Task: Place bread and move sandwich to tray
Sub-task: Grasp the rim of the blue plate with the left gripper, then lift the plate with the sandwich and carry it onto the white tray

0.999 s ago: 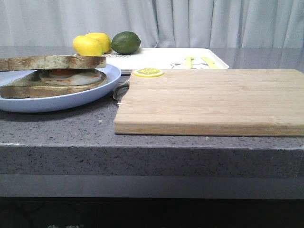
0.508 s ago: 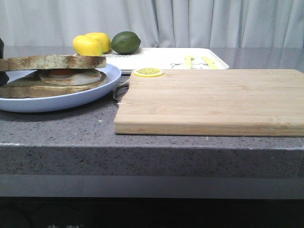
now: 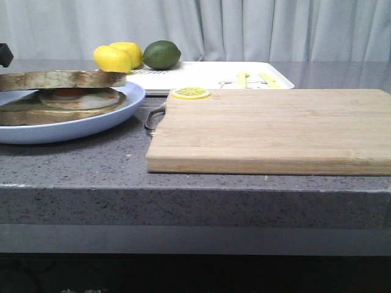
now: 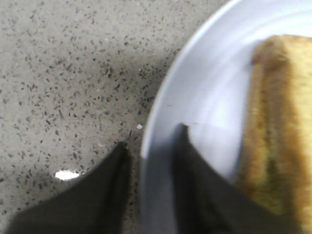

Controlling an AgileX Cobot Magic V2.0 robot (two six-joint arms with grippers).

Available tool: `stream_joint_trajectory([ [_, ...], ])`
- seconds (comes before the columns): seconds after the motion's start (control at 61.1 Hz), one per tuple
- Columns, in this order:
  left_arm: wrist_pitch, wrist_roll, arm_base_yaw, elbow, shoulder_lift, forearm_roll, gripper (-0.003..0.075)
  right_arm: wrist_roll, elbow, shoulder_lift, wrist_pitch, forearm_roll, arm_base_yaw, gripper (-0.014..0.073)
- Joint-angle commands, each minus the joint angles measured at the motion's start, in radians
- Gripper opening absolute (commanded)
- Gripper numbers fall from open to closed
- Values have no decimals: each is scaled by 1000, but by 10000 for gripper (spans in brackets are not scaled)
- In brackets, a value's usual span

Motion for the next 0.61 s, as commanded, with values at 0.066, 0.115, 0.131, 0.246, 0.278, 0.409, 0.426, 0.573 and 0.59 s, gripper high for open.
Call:
stream_joint_trajectory([
  [0.066,-2,-5,0,-27,-27,11,-20,0,-26,8,-77,-4,-4,-60],
  [0.115,-2,-5,0,-29,-27,3,-20,0,-26,8,-77,-4,-4,-60],
  [0.131,0,-5,0,-32,-29,3,-20,0,-26,8,-77,-4,-4,-60],
  [0.246,35,-5,29,-92,-37,-27,-20,0,-26,8,-75,-4,-4,-60],
  [0.278,54,1,43,-120,-39,-51,-20,0,-26,8,-75,-4,-4,-60],
  [0.409,138,138,100,-237,-37,-255,-20,0,-26,8,-75,-4,-4,-60],
  [0.426,147,157,109,-250,-37,-285,-20,0,-26,8,-75,-3,-4,-60],
  [0.573,226,277,136,-381,-4,-512,-20,0,-26,8,-75,-1,-4,-60],
  [0.59,243,280,136,-397,3,-524,-20,0,-26,8,-75,-1,-4,-60],
])
